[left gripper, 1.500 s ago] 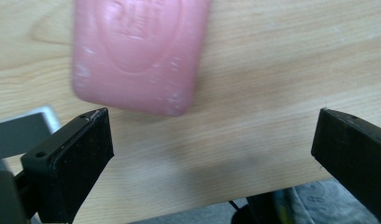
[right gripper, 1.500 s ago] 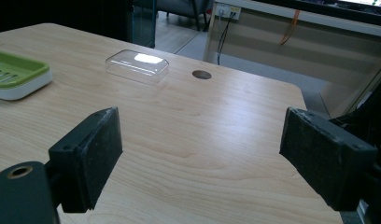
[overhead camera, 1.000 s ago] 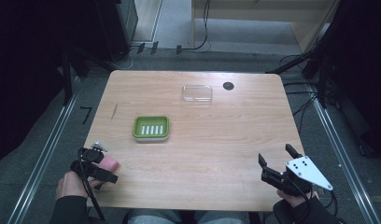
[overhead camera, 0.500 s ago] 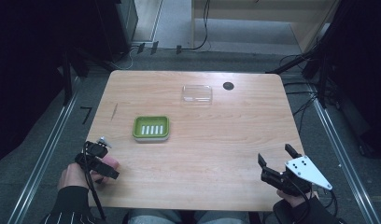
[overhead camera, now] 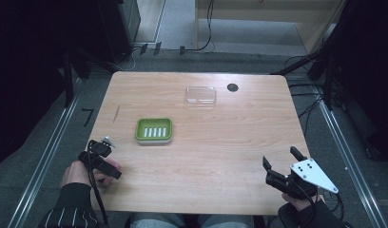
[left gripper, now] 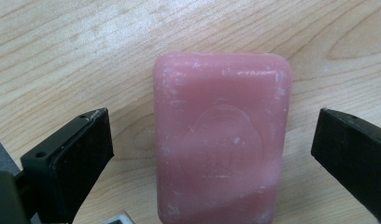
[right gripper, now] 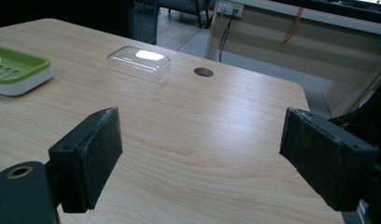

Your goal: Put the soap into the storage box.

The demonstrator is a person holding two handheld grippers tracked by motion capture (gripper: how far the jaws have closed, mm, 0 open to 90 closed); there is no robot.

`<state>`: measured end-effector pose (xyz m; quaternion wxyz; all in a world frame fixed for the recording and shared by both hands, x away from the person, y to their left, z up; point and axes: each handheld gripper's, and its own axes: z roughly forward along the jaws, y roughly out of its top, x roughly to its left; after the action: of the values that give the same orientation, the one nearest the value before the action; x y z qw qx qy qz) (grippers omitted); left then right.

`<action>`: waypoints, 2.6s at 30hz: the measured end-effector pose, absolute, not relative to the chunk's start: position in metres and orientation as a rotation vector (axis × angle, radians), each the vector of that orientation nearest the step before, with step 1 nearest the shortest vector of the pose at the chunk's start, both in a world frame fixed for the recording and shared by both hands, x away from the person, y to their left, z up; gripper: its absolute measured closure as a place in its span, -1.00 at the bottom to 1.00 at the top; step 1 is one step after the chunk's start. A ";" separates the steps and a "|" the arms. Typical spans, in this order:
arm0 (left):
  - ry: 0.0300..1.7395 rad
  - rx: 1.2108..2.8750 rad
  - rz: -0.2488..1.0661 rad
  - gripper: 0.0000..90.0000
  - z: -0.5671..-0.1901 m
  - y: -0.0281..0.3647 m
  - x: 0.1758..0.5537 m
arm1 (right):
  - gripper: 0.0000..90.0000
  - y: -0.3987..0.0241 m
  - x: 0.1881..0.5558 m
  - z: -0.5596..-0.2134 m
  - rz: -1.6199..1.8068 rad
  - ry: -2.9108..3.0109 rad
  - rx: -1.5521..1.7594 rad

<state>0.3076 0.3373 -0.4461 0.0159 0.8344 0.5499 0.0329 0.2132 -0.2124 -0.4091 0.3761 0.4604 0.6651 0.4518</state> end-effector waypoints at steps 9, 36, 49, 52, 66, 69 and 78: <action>1.714 2.598 0.137 -0.93 -0.448 0.338 0.307 | -0.69 -0.213 0.213 -0.409 1.157 1.701 1.177; 1.684 2.588 0.140 -0.16 -0.447 0.336 0.303 | -0.69 -0.213 0.213 -0.409 1.156 1.700 1.177; 1.662 2.587 0.113 -0.14 -0.446 0.335 0.301 | -0.69 -0.212 0.213 -0.409 1.154 1.702 1.176; 1.673 2.583 0.127 -0.14 -0.444 0.335 0.301 | -0.69 -0.212 0.213 -0.409 1.154 1.702 1.176; 1.633 2.593 0.131 -0.14 -0.439 0.324 0.302 | -0.69 -0.212 0.213 -0.409 1.151 1.705 1.175; 1.628 2.597 0.122 -0.14 -0.438 0.321 0.303 | -0.69 -0.212 0.213 -0.409 1.151 1.705 1.175; 1.595 2.617 0.126 -0.14 -0.435 0.308 0.310 | -0.70 -0.212 0.214 -0.409 1.148 1.708 1.172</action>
<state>0.3096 0.3078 -0.4348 0.0374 0.8526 0.5196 0.0410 0.2135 -0.2119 -0.4092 0.3771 0.4585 0.6679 0.4489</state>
